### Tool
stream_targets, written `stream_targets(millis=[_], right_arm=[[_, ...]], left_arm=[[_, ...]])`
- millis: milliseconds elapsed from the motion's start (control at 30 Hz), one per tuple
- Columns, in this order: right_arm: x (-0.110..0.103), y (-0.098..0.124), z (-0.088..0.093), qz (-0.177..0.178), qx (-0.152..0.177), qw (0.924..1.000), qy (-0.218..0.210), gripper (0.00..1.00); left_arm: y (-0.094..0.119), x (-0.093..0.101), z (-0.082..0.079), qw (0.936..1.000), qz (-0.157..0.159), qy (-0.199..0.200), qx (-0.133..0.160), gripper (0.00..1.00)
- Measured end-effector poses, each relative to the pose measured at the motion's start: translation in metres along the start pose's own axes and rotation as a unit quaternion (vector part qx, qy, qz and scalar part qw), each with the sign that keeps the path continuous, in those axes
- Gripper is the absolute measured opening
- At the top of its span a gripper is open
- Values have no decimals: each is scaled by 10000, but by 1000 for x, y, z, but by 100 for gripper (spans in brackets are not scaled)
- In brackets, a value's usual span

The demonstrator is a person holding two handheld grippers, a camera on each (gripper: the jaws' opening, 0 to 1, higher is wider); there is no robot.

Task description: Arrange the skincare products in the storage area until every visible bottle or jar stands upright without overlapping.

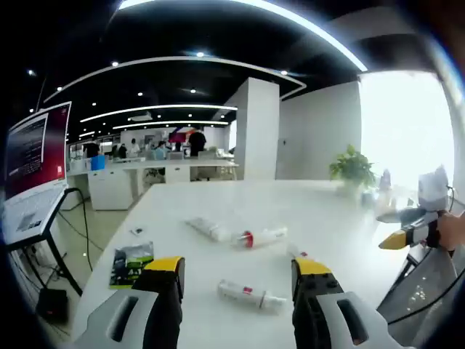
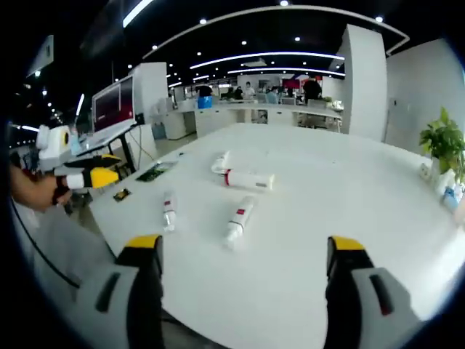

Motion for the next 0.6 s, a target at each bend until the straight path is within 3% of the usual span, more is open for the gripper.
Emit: stream_targets(millis=[600], right_arm=[[9,1,3,53,44,9987,-500,96]], left_arm=[[0,-5,6,9997,-170,84,-175,62]])
Point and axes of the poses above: the point that each gripper's makers call its tool centre point, and the gripper's own axes: y roughly backward along the fingers, x roughly to its right, z roughly out of its underside, the point moved 6 cm from there along y, roughly backward along the fingers, and after that the axes turned 10 degrees about -z, right-handed, at the moved point
